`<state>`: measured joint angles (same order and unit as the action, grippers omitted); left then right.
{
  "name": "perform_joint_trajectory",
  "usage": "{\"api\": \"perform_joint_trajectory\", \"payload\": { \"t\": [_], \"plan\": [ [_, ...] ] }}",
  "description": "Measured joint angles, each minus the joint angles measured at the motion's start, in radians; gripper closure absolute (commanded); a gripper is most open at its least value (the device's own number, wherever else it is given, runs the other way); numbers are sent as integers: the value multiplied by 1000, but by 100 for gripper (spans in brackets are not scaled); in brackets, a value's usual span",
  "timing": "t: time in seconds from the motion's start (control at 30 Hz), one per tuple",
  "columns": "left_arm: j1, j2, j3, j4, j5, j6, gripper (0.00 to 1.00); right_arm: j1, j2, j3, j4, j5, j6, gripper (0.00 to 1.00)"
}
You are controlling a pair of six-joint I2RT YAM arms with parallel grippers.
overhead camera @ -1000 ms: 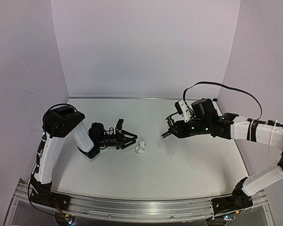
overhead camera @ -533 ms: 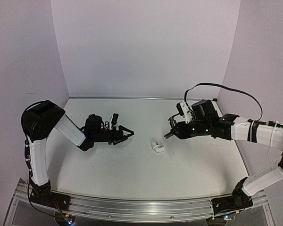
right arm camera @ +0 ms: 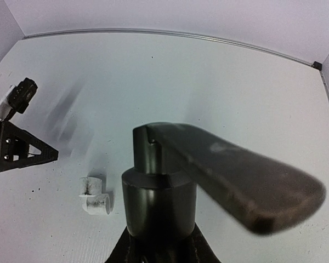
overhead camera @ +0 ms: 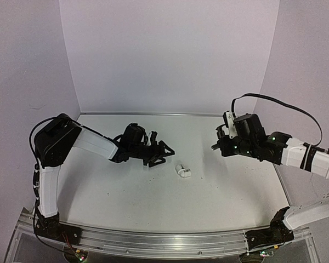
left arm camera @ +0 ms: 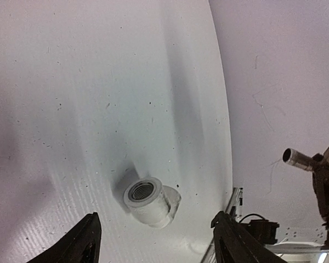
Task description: Install the water faucets
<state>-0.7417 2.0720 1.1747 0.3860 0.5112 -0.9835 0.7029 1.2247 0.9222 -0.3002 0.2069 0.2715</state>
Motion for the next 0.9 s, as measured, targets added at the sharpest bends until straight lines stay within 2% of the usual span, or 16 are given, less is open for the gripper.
{"api": "perform_joint_trajectory", "payload": {
  "t": [0.23, 0.5, 0.73, 0.83, 0.9],
  "plan": [
    [-82, 67, 80, -92, -100, -228, 26, 0, -12, -10, -5, 4, -10, 100],
    [-208, 110, 234, -311, -328, -284, 21, 0, -70, -36, 1, -16, -19, 100],
    [-237, 192, 430, -527, -489, -281, 39, 0, -107, -42, 9, -31, -24, 100],
    [-237, 209, 468, -584, -529, -273, 50, 0, -118, -48, 16, -38, -24, 100],
    [-237, 209, 472, -611, -553, -273, 62, 0, -120, -50, 18, -41, -24, 100]
  ]
}}
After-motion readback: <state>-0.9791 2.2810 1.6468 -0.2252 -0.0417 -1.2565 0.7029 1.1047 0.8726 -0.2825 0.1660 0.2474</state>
